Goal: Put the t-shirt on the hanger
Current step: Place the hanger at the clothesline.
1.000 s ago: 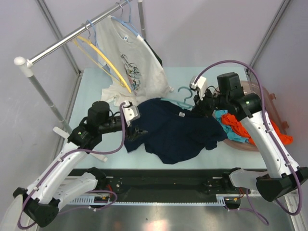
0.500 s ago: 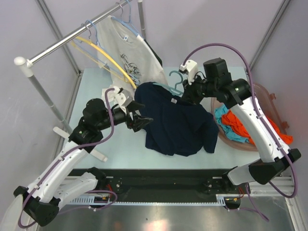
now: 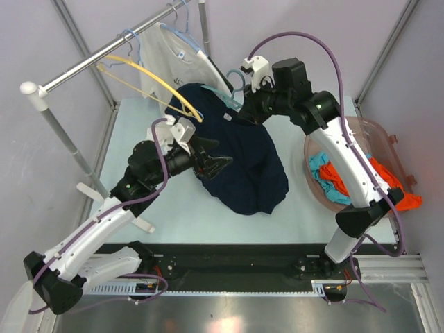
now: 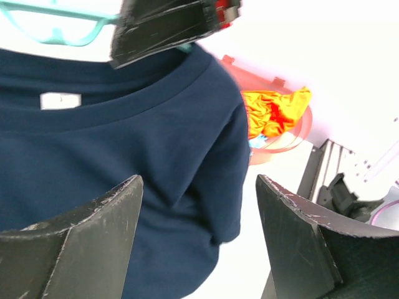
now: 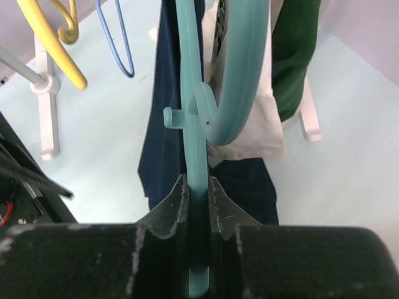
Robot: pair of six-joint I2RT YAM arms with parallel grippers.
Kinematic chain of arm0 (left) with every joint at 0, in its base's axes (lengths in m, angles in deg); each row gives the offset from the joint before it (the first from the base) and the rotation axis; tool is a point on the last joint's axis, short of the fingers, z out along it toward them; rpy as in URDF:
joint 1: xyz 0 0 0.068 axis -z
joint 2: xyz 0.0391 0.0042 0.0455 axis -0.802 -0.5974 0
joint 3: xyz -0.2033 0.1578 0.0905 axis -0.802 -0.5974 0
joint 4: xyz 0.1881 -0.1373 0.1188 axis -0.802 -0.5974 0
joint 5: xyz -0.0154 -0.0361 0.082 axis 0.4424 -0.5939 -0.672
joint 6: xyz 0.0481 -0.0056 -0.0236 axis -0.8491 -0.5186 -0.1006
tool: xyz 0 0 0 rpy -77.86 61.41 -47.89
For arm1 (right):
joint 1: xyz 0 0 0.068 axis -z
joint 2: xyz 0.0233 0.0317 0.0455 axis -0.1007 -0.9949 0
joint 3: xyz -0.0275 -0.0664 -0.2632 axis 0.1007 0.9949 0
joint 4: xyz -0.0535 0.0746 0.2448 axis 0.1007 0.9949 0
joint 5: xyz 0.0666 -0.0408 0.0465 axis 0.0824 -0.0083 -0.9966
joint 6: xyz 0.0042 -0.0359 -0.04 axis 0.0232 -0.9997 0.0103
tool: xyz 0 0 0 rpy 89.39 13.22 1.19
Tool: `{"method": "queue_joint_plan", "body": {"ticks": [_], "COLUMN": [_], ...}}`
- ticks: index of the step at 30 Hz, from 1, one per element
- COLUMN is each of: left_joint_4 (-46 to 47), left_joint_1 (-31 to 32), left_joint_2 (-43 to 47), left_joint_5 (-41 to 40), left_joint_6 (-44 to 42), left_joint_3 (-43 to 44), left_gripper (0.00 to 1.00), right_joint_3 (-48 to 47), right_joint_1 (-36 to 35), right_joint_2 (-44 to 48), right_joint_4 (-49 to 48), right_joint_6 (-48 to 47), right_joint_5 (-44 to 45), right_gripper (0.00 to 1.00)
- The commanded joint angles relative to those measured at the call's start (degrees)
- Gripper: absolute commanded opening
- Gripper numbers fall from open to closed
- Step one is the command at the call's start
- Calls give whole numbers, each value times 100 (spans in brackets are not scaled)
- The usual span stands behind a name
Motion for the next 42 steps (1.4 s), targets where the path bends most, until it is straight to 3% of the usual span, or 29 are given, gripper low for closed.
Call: {"method": "queue_joint_plan", "body": {"ticks": [1, 10, 16, 26, 32, 37, 42], "left_joint_4": [392, 831, 972, 1130, 736, 770, 841], "left_joint_1": [150, 238, 361, 581, 607, 607, 607], "left_joint_2": [-231, -812, -1032, -1392, -1577, -1638, -1735], "left_joint_5": [-476, -1303, -1452, -1672, -2180, -2156, -2050], "left_joint_6": [291, 836, 1380, 1574, 1776, 1987, 2565], "left_joint_3": [381, 724, 820, 1102, 1216, 1172, 1303], "left_gripper": [77, 70, 66, 63, 57, 48, 25], "right_joint_3": [-598, -1021, -652, -318, -309, -265, -169], "right_joint_1": [-78, -228, -430, -729, -790, -817, -825], "right_joint_2": [-185, -529, -450, -256, -186, -89, -37], "right_joint_4": [-634, -1382, -1689, -1804, -1839, -1901, -1988], "right_joint_6": [308, 518, 1027, 1344, 1573, 1687, 1643], "right_joint_5": [-111, 83, 575, 699, 690, 681, 646], "right_gripper": [0, 0, 0, 0, 0, 0, 0]}}
